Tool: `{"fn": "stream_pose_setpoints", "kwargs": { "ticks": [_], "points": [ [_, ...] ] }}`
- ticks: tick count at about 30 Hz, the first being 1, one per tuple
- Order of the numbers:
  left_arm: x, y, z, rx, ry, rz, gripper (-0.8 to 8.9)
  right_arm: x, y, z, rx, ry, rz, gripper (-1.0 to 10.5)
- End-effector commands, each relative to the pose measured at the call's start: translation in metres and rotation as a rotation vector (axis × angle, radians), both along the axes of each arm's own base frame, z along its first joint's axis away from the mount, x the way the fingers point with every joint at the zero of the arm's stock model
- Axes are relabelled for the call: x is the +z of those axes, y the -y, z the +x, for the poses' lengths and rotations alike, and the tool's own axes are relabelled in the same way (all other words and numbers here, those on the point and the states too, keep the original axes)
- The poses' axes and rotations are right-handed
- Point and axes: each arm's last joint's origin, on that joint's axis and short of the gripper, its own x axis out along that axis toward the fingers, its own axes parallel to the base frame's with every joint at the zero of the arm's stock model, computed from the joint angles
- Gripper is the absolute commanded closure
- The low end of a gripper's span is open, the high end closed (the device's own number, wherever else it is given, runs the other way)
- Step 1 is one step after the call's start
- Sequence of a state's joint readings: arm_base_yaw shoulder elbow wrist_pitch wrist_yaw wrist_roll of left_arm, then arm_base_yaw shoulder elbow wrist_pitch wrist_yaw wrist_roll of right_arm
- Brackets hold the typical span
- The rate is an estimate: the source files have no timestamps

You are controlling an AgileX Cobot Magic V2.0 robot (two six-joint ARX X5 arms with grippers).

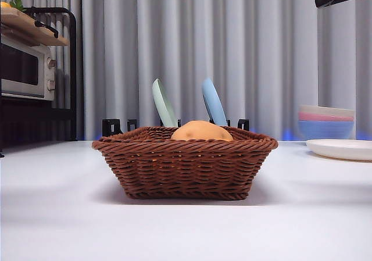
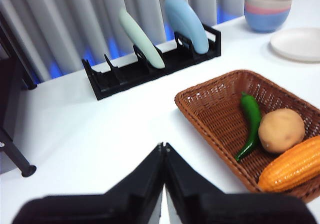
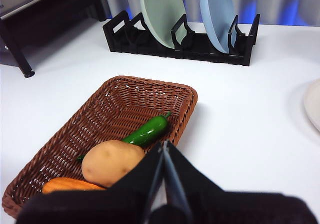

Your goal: Pick up the basket,pick up the corn from the table,pick up the potato from the table,pick up the cucumber from the table,put all items into the basket

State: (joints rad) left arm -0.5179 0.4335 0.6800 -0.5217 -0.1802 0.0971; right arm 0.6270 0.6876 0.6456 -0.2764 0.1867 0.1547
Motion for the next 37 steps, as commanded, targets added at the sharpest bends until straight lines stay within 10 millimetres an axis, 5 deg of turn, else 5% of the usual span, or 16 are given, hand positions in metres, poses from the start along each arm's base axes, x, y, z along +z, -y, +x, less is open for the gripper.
{"fn": "stream_pose_setpoints", "kwargs": {
  "ticks": [1,11,20,26,37],
  "points": [
    [-0.003,0.001,0.002,-0.001,-0.013,0.016,8.16,-0.001,0.000,0.000,-0.010,-0.004,0.015,9.5],
    [-0.004,-0.004,0.001,0.081,0.014,0.131,8.16,-0.001,0.000,0.000,-0.011,-0.004,0.015,9.5],
    [-0.006,-0.027,-0.012,0.178,0.091,0.053,8.17,-0.001,0.000,0.000,-0.011,-0.004,0.015,9.5],
    [-0.040,-0.039,-0.005,0.318,0.176,0.043,8.17,-0.001,0.000,0.000,-0.011,-0.004,0.015,9.5],
    [-0.111,-0.044,0.009,0.306,0.201,-0.049,8.17,-0.001,0.000,0.000,-0.011,-0.004,0.015,9.5]
  ]
}}
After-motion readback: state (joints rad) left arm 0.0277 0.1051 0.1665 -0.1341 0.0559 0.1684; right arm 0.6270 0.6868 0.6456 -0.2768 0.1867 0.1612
